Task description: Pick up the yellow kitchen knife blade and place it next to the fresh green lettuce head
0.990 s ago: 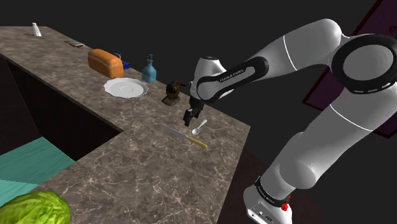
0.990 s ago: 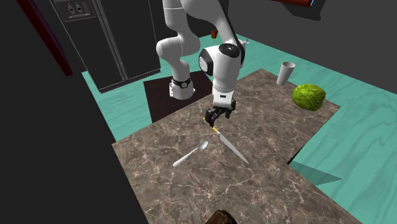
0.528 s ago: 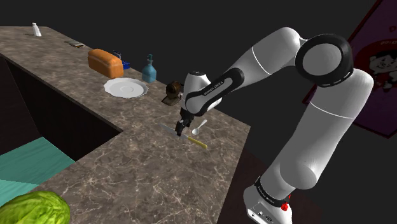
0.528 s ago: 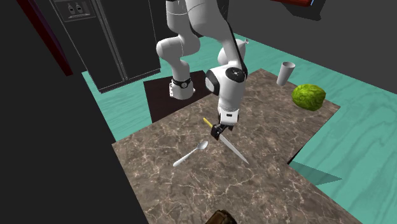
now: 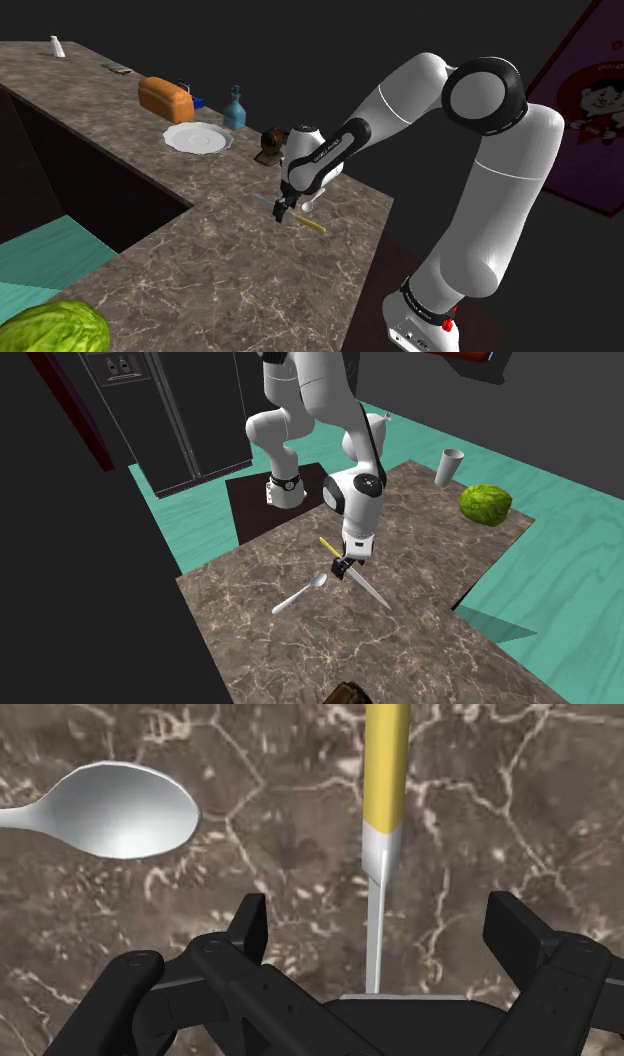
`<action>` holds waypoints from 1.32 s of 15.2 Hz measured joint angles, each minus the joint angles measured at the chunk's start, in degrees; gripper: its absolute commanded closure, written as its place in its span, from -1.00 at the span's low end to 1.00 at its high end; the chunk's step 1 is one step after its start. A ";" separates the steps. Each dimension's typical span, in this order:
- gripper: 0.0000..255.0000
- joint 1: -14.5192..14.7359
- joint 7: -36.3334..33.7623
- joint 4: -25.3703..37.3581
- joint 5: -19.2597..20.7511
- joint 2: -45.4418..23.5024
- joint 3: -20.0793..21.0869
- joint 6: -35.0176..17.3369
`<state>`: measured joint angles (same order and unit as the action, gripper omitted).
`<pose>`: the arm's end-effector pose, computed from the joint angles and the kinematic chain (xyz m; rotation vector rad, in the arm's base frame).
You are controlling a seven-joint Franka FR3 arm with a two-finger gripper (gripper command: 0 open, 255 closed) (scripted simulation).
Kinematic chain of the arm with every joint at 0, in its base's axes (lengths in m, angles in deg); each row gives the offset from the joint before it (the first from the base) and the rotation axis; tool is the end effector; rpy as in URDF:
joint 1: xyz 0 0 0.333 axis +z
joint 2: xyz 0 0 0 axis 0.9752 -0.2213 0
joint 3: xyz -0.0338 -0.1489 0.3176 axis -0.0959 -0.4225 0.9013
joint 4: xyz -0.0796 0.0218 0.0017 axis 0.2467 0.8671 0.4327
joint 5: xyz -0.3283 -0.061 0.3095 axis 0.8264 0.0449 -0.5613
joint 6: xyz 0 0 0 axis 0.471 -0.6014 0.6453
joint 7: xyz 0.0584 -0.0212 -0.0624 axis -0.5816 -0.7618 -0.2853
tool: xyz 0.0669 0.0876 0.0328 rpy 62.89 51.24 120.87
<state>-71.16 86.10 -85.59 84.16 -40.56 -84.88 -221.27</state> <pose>0.5247 0.0788 0.1725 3.1028 0.4854 -0.0344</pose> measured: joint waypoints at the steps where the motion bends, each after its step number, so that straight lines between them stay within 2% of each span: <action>1: -1.00 0.00 0.00 0.02 0.01 -0.14 -0.01 -0.13; 5: -1.00 -0.01 0.01 0.00 0.02 -0.24 -0.02 -0.26; 6: 1.00 -0.01 0.01 0.00 0.02 -0.24 -0.02 -0.26; 16: 1.00 -0.01 0.01 0.00 0.02 -0.24 -0.02 -0.27; 20: 1.00 -0.05 0.11 -0.02 -0.19 1.90 0.10 1.83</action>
<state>-71.21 86.21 -85.61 83.97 -38.66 -84.78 -219.44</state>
